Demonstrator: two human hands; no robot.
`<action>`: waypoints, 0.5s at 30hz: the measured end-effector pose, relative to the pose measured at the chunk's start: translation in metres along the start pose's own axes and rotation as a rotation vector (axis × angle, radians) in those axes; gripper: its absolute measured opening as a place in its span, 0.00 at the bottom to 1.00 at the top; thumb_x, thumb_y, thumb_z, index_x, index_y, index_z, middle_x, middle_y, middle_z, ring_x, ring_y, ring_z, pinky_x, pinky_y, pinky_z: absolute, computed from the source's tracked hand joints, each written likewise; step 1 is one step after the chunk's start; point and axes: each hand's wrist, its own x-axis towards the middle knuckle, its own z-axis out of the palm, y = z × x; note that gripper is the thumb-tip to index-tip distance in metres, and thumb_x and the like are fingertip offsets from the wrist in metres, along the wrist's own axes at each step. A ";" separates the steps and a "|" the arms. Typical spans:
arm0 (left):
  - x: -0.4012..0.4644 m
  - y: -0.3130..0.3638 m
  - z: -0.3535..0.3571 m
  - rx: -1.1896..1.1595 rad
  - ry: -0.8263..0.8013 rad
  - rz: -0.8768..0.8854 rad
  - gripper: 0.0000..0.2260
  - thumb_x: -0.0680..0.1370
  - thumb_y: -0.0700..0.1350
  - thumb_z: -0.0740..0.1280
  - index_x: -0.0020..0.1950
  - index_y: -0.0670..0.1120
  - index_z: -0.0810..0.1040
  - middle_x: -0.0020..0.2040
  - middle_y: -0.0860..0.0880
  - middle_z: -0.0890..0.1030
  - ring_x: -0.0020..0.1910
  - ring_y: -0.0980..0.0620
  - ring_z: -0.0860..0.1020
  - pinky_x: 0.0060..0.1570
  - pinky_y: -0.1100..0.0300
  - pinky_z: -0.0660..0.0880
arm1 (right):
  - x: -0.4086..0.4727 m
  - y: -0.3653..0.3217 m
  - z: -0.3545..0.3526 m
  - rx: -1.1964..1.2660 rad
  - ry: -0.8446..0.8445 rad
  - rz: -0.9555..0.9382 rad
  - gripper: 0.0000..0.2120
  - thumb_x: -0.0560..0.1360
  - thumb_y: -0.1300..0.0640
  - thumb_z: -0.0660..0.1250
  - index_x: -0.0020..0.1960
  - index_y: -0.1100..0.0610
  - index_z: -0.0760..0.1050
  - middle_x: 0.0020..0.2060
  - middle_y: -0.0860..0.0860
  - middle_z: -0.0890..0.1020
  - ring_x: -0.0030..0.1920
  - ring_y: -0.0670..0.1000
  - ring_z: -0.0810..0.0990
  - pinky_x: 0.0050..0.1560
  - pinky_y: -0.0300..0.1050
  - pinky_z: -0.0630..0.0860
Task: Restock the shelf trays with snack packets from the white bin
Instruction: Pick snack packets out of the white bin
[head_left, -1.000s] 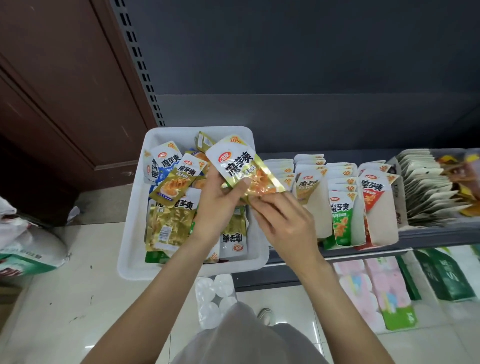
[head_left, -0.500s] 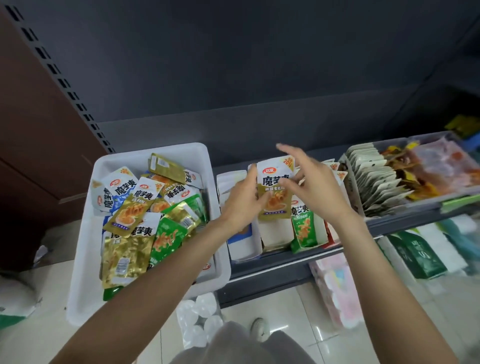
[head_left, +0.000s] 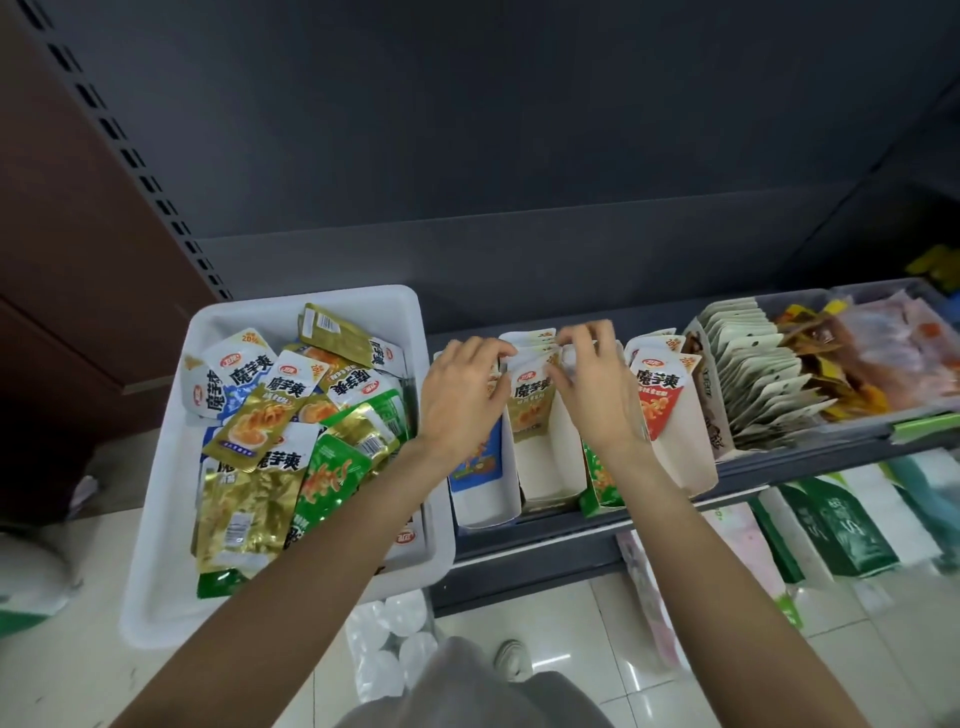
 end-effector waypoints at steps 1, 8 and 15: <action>-0.001 -0.002 0.000 0.012 0.000 0.002 0.10 0.74 0.43 0.68 0.55 0.47 0.78 0.50 0.49 0.80 0.49 0.49 0.76 0.46 0.60 0.71 | 0.001 -0.002 -0.001 0.026 0.004 0.028 0.12 0.75 0.55 0.68 0.57 0.56 0.71 0.55 0.56 0.71 0.47 0.56 0.77 0.36 0.46 0.76; -0.019 -0.011 -0.024 -0.098 0.016 -0.059 0.11 0.77 0.46 0.64 0.59 0.48 0.76 0.56 0.51 0.77 0.56 0.52 0.73 0.55 0.61 0.67 | -0.022 -0.019 -0.013 0.241 0.116 0.090 0.13 0.76 0.56 0.67 0.59 0.55 0.72 0.56 0.53 0.73 0.44 0.51 0.77 0.38 0.39 0.72; -0.085 -0.060 -0.091 -0.158 0.308 -0.124 0.11 0.77 0.47 0.61 0.51 0.44 0.79 0.42 0.52 0.80 0.44 0.55 0.75 0.46 0.58 0.69 | -0.060 -0.100 -0.025 0.476 -0.113 -0.286 0.06 0.76 0.61 0.65 0.52 0.56 0.77 0.45 0.48 0.80 0.41 0.45 0.76 0.40 0.40 0.74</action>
